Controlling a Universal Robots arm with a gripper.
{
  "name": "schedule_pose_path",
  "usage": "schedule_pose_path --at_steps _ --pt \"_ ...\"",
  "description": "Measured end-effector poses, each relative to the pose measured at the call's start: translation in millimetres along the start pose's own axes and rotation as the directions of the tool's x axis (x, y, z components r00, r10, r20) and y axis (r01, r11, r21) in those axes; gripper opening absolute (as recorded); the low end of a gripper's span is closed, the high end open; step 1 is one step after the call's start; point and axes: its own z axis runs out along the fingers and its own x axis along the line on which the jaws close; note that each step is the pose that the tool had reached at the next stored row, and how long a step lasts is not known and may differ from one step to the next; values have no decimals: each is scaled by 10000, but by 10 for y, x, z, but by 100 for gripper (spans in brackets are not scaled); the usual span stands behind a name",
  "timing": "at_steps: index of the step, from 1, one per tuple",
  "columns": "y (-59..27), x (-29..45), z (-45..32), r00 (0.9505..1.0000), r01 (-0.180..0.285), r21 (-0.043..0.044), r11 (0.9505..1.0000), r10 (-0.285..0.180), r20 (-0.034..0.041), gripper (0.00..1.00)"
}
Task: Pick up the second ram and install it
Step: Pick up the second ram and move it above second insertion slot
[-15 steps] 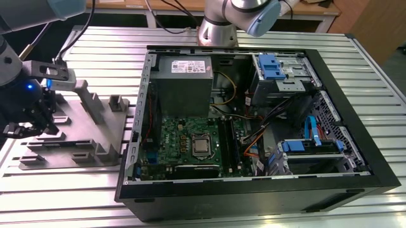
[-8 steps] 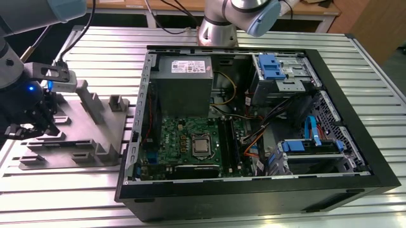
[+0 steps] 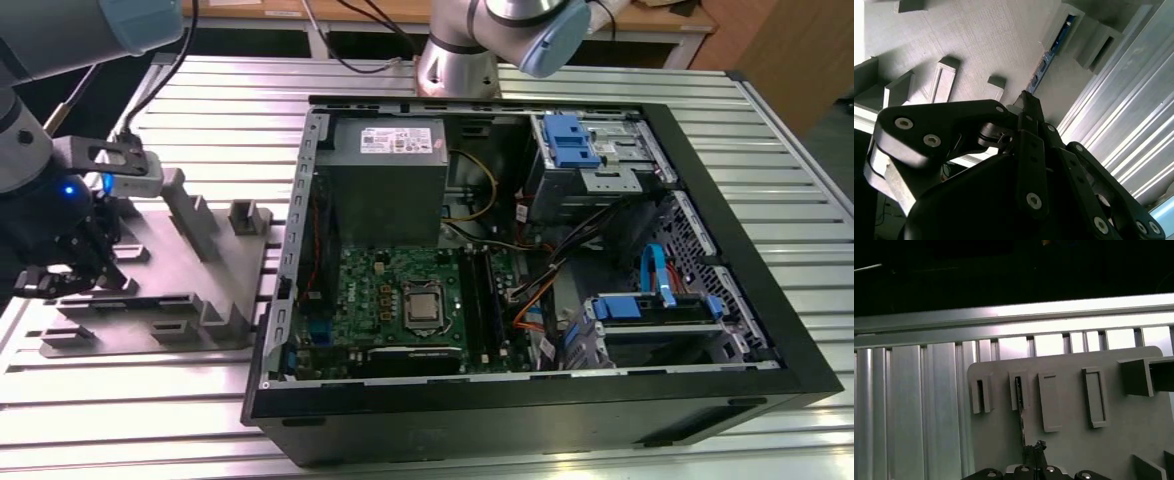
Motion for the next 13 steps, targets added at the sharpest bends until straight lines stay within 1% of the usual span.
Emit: schedule_pose_path --at_steps 3,6,13 --pt "13 4 15 9998 200 -5 9998 -200 -10 10" --pt "17 16 39 9996 290 -5 9996 -290 -12 10" --pt "20 18 42 9995 318 -7 9995 -318 -14 10"
